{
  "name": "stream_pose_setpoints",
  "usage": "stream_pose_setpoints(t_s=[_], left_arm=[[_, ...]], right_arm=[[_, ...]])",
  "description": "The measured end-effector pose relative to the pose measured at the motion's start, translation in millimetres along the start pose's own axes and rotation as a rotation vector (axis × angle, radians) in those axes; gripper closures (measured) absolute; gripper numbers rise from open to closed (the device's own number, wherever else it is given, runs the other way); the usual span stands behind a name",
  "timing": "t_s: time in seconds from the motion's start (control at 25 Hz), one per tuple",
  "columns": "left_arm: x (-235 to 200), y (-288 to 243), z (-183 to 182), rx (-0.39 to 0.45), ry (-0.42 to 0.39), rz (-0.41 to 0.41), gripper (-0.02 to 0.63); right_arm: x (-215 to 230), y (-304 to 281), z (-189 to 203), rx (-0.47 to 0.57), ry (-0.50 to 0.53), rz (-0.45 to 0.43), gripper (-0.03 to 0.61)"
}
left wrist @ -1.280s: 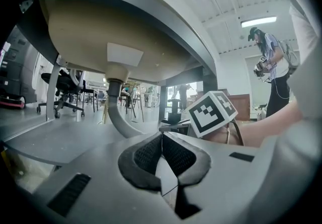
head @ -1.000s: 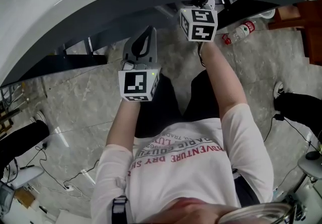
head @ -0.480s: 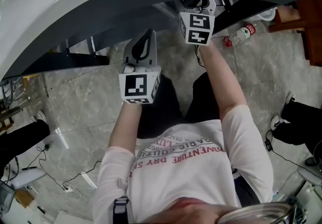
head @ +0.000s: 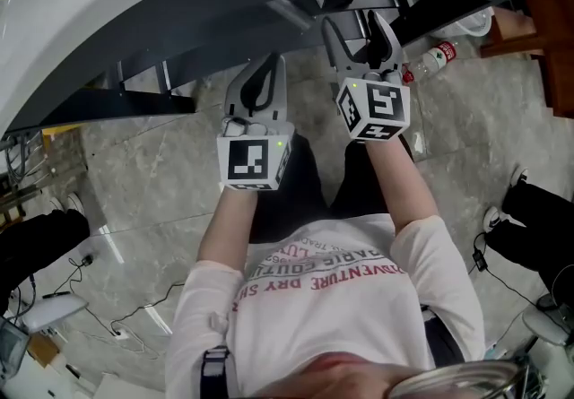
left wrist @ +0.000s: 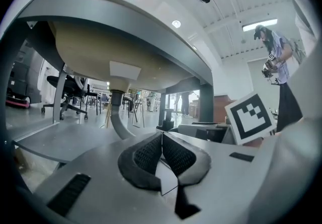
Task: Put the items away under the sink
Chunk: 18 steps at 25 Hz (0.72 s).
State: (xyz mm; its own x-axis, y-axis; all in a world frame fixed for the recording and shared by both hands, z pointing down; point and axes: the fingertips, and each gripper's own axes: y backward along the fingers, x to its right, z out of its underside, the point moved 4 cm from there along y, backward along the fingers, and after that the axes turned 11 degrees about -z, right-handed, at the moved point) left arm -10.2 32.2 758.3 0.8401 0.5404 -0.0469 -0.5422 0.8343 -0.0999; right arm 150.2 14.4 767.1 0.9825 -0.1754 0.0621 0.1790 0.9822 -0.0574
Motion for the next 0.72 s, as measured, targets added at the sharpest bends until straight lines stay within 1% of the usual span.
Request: stream_pose_setpoints(t_s=[0.04,0.12,0.2,0.28,0.36,0.52,0.6,0.72], left_arm=[[3,3,-2,0.003,0.0,0.003,0.591],[7,11,-5,0.002,0.009,0.004,0.591],[10,19,-7,-0.001,0.028,0.004,0.591],[13,26,-10,0.003,0.057,0.008,0.591],[16,30,-15,0.013,0.077,0.016,0.591],[28,36,-29,0.025,0.07,0.021,0.591],[34,40,-44,0.016,0.096,0.014,0.591],[38,49,-69,-0.035,0.127,0.003,0.591]], right_arm=[[-2,8,3,0.0,-0.005,0.003,0.272],[-6,24,3,0.01,0.002,0.026,0.39],[-10,38,0,0.021,-0.002,0.04,0.468],[-14,49,1,0.018,-0.03,0.04,0.538],[-18,57,0,0.004,-0.055,0.031,0.554],[-30,70,-16,-0.013,-0.107,-0.022,0.554],[-37,75,-36,0.002,-0.083,-0.051,0.554],[-50,80,-72,0.001,0.006,-0.09,0.554]])
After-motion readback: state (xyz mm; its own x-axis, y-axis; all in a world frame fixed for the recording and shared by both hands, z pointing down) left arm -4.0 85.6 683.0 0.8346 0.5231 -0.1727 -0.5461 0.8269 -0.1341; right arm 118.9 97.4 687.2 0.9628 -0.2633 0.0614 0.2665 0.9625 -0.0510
